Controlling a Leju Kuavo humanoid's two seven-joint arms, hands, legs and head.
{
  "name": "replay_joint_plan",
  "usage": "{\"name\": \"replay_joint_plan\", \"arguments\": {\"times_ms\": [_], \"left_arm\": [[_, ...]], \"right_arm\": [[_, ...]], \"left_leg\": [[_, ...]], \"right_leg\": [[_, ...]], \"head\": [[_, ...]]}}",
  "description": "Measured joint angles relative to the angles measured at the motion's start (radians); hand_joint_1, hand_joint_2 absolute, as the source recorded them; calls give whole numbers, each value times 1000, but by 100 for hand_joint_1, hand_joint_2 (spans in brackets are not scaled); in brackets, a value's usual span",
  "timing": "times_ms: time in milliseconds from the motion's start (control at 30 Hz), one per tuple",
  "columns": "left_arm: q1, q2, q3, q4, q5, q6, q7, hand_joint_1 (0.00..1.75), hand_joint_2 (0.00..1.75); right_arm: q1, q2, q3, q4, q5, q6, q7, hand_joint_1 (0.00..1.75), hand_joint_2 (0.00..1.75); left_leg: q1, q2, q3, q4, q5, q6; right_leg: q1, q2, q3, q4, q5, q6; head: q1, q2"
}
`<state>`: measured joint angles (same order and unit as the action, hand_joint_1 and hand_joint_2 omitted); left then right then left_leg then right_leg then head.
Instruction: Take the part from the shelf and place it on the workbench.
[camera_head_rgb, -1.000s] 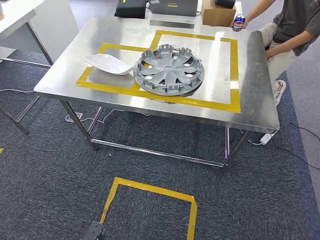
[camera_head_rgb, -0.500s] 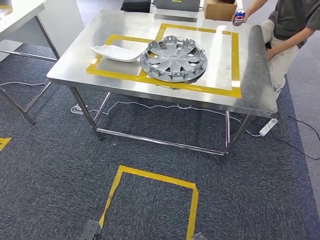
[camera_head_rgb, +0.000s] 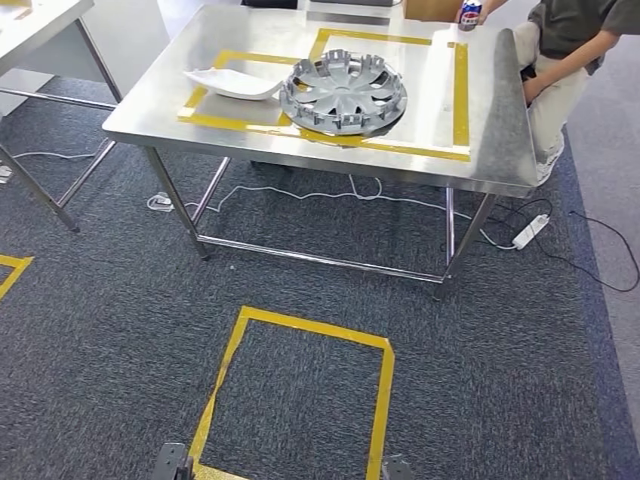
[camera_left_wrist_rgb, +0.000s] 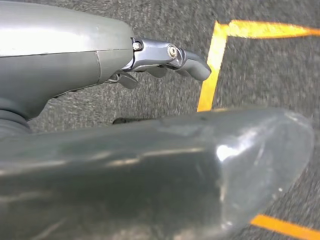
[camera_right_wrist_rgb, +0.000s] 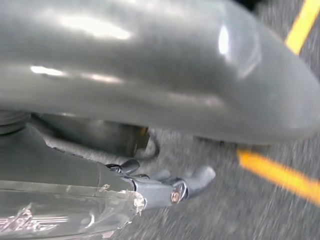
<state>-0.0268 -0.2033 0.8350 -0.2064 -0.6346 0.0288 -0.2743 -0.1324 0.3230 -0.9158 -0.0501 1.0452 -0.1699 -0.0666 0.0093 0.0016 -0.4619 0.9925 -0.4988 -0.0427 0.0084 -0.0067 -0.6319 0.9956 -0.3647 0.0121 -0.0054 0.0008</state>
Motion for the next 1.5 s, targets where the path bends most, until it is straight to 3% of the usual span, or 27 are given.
{"name": "replay_joint_plan", "arguments": {"times_ms": [33, 100, 133, 200, 267, 300, 333, 400, 467, 500, 533, 600, 633, 700, 767, 800, 867, 933, 1000, 1033, 1100, 1167, 1267, 1333, 1367, 1400, 1500], "left_arm": [[2, -4, 10, -1, 6, 9, 1, 0, 0], [11, -11, 31, -3, 15, 21, 4, 0, 0], [16, -14, 41, -3, 18, 24, 10, 0, 0], [22, -22, 59, -4, 22, 28, 24, 0, 0], [23, -25, 72, -5, 23, 18, 25, 0, 0], [24, -23, 76, -5, 27, -12, 10, 0, 0], [25, -17, 81, -5, 38, -69, -19, 0, 0], [24, 4, 97, -5, 75, -232, -100, 0, 0], [21, 24, 112, -5, 100, -352, -158, 0, 0], [19, 32, 118, -5, 103, -378, -172, 0, 0], [17, 37, 121, -5, 100, -387, -179, 0, 0], [14, 42, 122, -5, 71, -379, -185, 0, 0], [14, 43, 118, -5, 42, -366, -185, 0, 0], [14, 43, 99, -4, -29, -338, -175, 0, 0], [13, 41, 75, -3, -79, -321, -142, 0, 0], [12, 40, 65, -2, -92, -310, -115, 0, 0], [12, 37, 55, -1, -100, -280, -52, 0, 0], [14, 35, 52, 0, -101, -247, -1, 0, 0], [16, 34, 50, 0, -95, -208, 31, 0, 0], [17, 34, 51, 1, -89, -189, 47, 0, 0], [20, 37, 53, 2, -76, -161, 73, 0, 0], [22, 40, 56, 2, -69, -147, 91, 0, 0], [26, 40, 61, 2, -68, -143, 103, 0, 0], [29, 37, 65, 2, -74, -144, 94, 0, 0], [28, 35, 66, 2, -81, -146, 85, 0, 0], [26, 32, 66, 2, -91, -151, 72, 0, 0], [21, 26, 60, 2, -133, -166, 32, 0, 0]], "right_arm": [[1, 0, -4, 3, 6, 7, 2, 0, 0], [6, -1, -8, 8, 29, 38, 7, 0, 0], [9, -2, -8, 9, 43, 50, 8, 0, 0], [12, -3, -7, 9, 66, 59, 3, 0, 0], [13, -5, -6, 8, 60, 61, -17, 0, 0], [17, -10, -11, 4, 30, 69, -53, 0, 0], [23, -20, -21, -4, -17, 92, -106, 0, 0], [41, -53, -59, -32, -135, 189, -211, 0, 0], [53, -89, -103, -61, -210, 283, -234, 0, 0], [58, -103, -122, -72, -229, 307, -227, 0, 0], [62, -114, -140, -82, -242, 316, -222, 0, 0], [70, -130, -175, -98, -273, 321, -225, 0, 0], [72, -136, -194, -105, -291, 323, -230, 0, 0], [75, -142, -226, -115, -309, 326, -243, 0, 0], [80, -147, -243, -123, -300, 318, -252, 0, 0], [82, -149, -248, -126, -291, 314, -256, 0, 0], [83, -152, -254, -129, -280, 307, -264, 0, 0], [82, -153, -258, -131, -273, 294, -268, 0, 0], [79, -154, -259, -134, -264, 274, -263, 0, 0], [78, -154, -259, -135, -256, 268, -262, 0, 0], [81, -156, -259, -137, -239, 265, -270, 0, 0], [87, -159, -259, -138, -227, 277, -292, 0, 0], [83, -160, -256, -139, -221, 318, -343, 0, 0], [81, -163, -255, -139, -217, 332, -356, 0, 0], [81, -165, -253, -139, -207, 323, -341, 0, 0], [82, -170, -249, -139, -183, 295, -306, 0, 0], [82, -182, -201, -139, -52, 161, -117, 0, 0]], "left_leg": [[-2, -1, 18, -33, -9, 9], [-5, 1, 5, -37, -2, 29], [-6, 3, -4, -36, 7, 39], [-5, 6, -29, -36, 30, 53], [-7, 5, -59, -35, 54, 59], [-9, 5, -75, -33, 67, 59], [-10, 5, -92, -32, 80, 59], [-11, 4, -122, -30, 103, 57], [-13, 2, -141, -28, 123, 51], [-14, 2, -145, -29, 133, 46], [-13, 3, -147, -30, 143, 42], [-11, 4, -152, -35, 156, 30], [-10, 4, -159, -30, 147, 24], [-9, 3, -186, 30, 73, 13], [-7, 2, -229, 163, -24, 5], [-6, 2, -244, 225, -47, 2], [-4, 2, -225, 254, -28, -2], [3, -16, -129, 137, 16, -5], [10, -56, -39, 3, 25, -1], [11, -69, -19, -30, 20, 4], [10, -57, -22, -35, 16, 20], [10, -35, -27, -35, 22, 36], [6, 4, -36, -35, 30, 49], [4, 32, -39, -34, 31, 51], [3, 45, -39, -34, 31, 50], [3, 56, -37, -33, 30, 50], [-4, 85, -30, -32, 25, 40]], "right_leg": [[1, 0, -7, 3, 9, 5], [-3, 1, -15, 4, 22, 16], [-5, 2, -22, 15, 5, 22], [-7, 6, -47, 94, -83, 32], [-4, 9, -73, 226, -178, 36], [-2, 11, -73, 277, -195, 35], [0, 13, -59, 297, -189, 32], [3, 14, 24, 227, -138, 26], [4, 14, 136, 70, -130, 19], [6, 15, 172, 11, -139, 16], [8, 16, 186, -22, -149, 11], [10, 17, 176, -31, -138, -2], [8, 18, 167, -34, -129, -10], [4, 22, 147, -37, -108, -23], [3, 29, 123, -36, -86, -25], [2, 33, 110, -35, -75, -24], [0, 47, 87, -33, -55, -18], [-3, 66, 70, -29, -41, -9], [-3, 85, 53, -18, -32, 2], [-2, 93, 45, -13, -28, 8], [-3, 111, 32, -9, -19, 18], [-4, 91, 12, 16, -34, 27], [-5, 28, -67, 195, -139, 40], [-8, 16, -103, 300, -178, 45], [-10, 13, -93, 297, -170, 45], [-10, 7, -61, 251, -145, 44], [-1, -53, 59, 44, -74, 31]], "head": [[0, 0], [1, 0], [2, 0], [6, 0], [10, 0], [11, 0], [11, 0], [11, 0], [11, 0], [10, 0], [12, 0], [16, 0], [18, 0], [14, 0], [10, 0], [9, 0], [9, 0], [9, 0], [9, 0], [8, 0], [8, 0], [12, 0], [19, 0], [19, 0], [19, 0], [19, 0], [20, 0]]}}
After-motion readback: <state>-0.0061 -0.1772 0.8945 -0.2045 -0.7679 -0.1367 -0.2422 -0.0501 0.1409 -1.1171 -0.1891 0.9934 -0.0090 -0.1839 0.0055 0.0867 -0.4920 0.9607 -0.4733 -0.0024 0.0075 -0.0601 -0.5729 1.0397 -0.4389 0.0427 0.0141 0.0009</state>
